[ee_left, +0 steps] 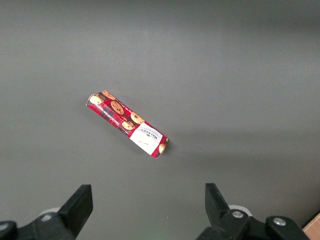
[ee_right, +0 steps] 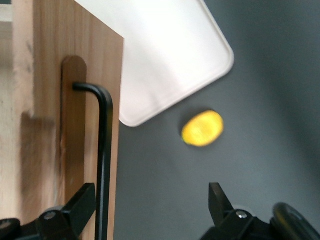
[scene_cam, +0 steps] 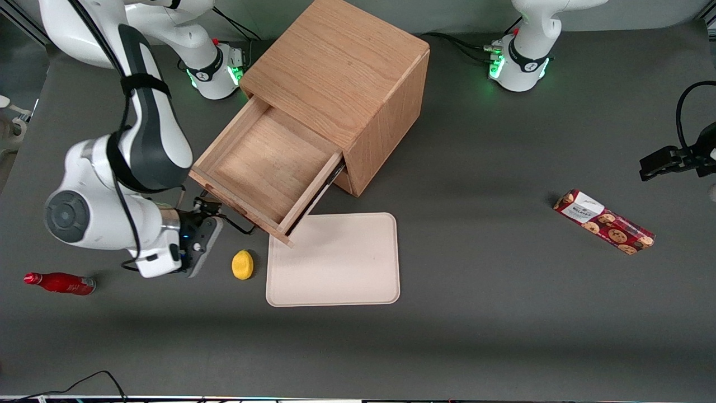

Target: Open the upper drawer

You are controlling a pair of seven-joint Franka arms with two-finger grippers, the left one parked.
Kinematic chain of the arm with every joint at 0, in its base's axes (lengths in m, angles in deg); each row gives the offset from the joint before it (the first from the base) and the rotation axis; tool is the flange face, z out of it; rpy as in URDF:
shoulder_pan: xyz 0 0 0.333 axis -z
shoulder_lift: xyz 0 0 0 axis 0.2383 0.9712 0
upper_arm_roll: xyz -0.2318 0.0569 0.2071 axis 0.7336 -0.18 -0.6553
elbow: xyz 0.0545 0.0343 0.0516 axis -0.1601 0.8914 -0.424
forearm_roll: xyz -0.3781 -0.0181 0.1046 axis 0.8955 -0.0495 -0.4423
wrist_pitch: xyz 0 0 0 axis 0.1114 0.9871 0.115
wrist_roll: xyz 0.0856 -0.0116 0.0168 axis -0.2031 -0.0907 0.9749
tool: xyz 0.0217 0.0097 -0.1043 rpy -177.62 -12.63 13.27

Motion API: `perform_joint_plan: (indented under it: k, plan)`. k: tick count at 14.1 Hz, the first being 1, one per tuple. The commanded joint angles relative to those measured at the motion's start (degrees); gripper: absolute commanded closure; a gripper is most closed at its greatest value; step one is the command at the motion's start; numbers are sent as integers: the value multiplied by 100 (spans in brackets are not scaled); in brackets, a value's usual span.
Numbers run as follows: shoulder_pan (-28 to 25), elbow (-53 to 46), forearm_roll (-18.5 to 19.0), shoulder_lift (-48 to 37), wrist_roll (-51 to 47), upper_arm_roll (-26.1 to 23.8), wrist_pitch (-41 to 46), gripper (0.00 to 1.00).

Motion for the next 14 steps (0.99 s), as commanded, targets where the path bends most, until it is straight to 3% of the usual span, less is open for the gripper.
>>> perform_joint_plan:
  k: [1,4,8,12,13,14]
  plan:
    - [-29,-20,370,-373,-660,-30,376,0]
    - [-38,-55,371,-829,-1643,67,1051,0]
    - [32,-47,475,-1611,-3954,67,1888,0]
    - [620,383,608,-2191,-4413,102,1995,0]
    - [743,410,747,-2280,-4441,120,1994,0]
    - [788,384,1192,-2298,-4381,120,1994,0]
